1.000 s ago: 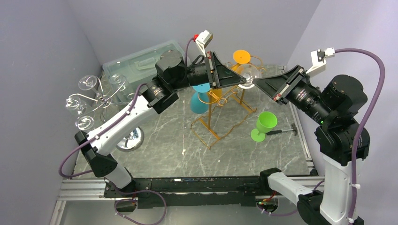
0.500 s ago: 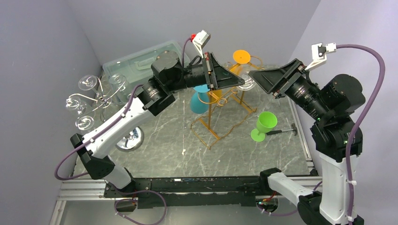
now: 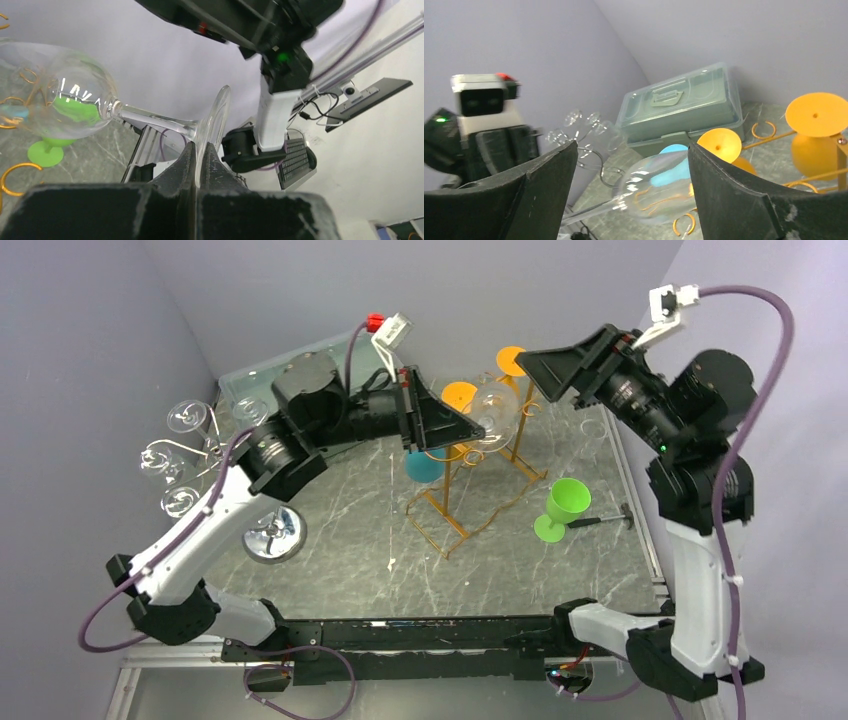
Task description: Take the wine glass off the wine glass rack
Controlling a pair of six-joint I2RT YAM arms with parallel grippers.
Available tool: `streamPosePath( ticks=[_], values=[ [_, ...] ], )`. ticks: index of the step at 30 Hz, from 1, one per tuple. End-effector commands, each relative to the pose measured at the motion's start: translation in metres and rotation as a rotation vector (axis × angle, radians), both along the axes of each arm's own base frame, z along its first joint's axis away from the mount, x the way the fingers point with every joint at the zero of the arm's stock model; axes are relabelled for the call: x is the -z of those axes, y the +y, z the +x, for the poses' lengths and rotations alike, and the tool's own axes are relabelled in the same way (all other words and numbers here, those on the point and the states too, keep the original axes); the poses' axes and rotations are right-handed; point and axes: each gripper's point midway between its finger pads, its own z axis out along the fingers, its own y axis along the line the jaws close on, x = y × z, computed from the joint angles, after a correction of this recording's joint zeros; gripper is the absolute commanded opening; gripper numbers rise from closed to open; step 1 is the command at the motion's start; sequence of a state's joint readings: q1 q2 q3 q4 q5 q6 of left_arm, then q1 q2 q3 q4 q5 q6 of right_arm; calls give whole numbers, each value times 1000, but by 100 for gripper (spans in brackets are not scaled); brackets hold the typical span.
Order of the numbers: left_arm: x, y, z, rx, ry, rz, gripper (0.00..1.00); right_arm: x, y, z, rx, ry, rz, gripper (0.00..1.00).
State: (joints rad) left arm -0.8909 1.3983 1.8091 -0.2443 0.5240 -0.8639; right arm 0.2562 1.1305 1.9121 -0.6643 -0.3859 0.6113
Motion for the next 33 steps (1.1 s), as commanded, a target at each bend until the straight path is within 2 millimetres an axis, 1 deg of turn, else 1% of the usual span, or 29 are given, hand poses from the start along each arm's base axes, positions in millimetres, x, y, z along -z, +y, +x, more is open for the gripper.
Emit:
streamPosePath(
  ticks=[1,2,3,5,6,7,9,13,16,17,20,25,29,33],
  values=[
    [-38,46,-28,-7,-171,-70,0,-8,6,13,-53,-108,-81,85],
    [-40,52,-29,-8,-163,-79,0,-6,5,18,-61,-110,-77,85],
    [-43,57,-28,-9,-155,-89,0,-9,4,22,-93,-133,-62,86],
    [-50,67,-23,-7,-124,-116,0,-7,2,28,-195,-151,-11,86],
    [-53,71,-21,0,-110,-131,0,-7,3,27,-255,-166,17,86],
    [-57,74,-18,5,-96,-146,0,-5,-1,28,-287,-177,36,86],
    [-63,78,-13,16,-77,-164,0,-4,-2,28,-339,-197,51,87],
    [-74,78,-5,56,-41,-208,0,-5,3,27,-414,-206,86,89],
    [-83,77,-3,75,-35,-240,0,-1,5,29,-457,-205,106,90],
    [-88,77,-4,85,-40,-256,0,0,6,28,-472,-211,112,91],
    [-95,75,-2,106,-30,-284,0,3,11,24,-512,-218,125,92],
    [-101,75,-2,118,-26,-315,0,9,15,25,-497,-208,119,95],
    [-105,77,-4,117,-24,-330,0,12,14,30,-476,-194,122,98],
    [-108,79,-5,123,-22,-350,0,9,15,27,-497,-202,136,100]
  ],
)
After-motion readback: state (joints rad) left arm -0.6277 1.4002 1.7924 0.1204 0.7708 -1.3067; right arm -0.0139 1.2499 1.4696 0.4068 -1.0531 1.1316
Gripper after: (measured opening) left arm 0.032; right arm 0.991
